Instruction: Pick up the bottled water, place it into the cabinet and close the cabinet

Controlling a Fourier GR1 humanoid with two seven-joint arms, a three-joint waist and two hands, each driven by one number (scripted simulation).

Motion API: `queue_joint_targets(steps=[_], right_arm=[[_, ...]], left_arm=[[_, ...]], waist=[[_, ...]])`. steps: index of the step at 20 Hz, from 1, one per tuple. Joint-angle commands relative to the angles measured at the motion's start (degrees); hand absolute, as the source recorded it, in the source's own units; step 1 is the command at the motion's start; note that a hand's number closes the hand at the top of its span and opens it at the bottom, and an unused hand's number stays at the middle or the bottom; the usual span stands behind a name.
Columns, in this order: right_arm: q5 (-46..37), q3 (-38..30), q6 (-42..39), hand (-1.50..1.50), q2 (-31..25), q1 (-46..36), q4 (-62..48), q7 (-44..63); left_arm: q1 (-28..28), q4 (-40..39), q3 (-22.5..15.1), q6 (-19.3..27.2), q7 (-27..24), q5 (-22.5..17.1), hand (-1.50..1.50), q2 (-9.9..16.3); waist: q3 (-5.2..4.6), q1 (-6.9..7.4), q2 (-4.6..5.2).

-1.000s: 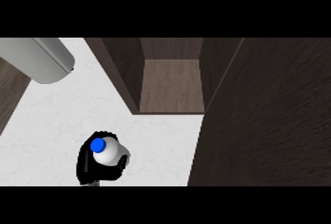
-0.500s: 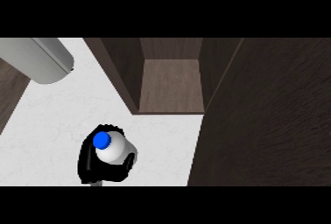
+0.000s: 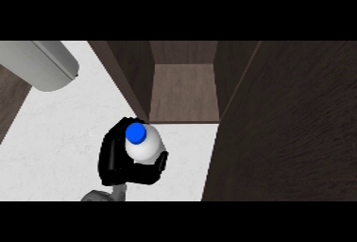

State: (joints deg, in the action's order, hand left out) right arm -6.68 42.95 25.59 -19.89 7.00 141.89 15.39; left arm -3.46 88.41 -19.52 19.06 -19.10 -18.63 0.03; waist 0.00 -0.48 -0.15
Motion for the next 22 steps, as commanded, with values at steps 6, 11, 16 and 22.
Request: queue_joint_targets(steps=[6,11,16,22], right_arm=[[-8.1,5.3,1.4,-1.5,1.6,1.4,3.8,2.0],[-6.6,4.2,1.1,-1.5,-2.5,4.3,8.6,2.2],[-5.5,4.1,0.7,-1.5,-1.2,2.9,4.9,-0.3],[-0.7,-1.3,-0.3,-1.5,-1.8,0.8,4.3,0.4]], left_arm=[[-12.5,-2.8,-0.8,9.2,5.0,0.2,1.5,0.0],[-21.6,-12.5,0.6,13.5,3.5,-1.7,1.5,0.0],[-31.4,-20.5,-0.1,18.0,5.3,-0.7,1.5,0.0],[-39.5,-28.2,3.9,17.7,8.6,1.8,1.5,0.0]], waist=[[-0.02,-0.13,0.01],[-0.03,-0.78,0.04],[-0.02,-0.83,0.13],[0.01,-0.51,0.23]])
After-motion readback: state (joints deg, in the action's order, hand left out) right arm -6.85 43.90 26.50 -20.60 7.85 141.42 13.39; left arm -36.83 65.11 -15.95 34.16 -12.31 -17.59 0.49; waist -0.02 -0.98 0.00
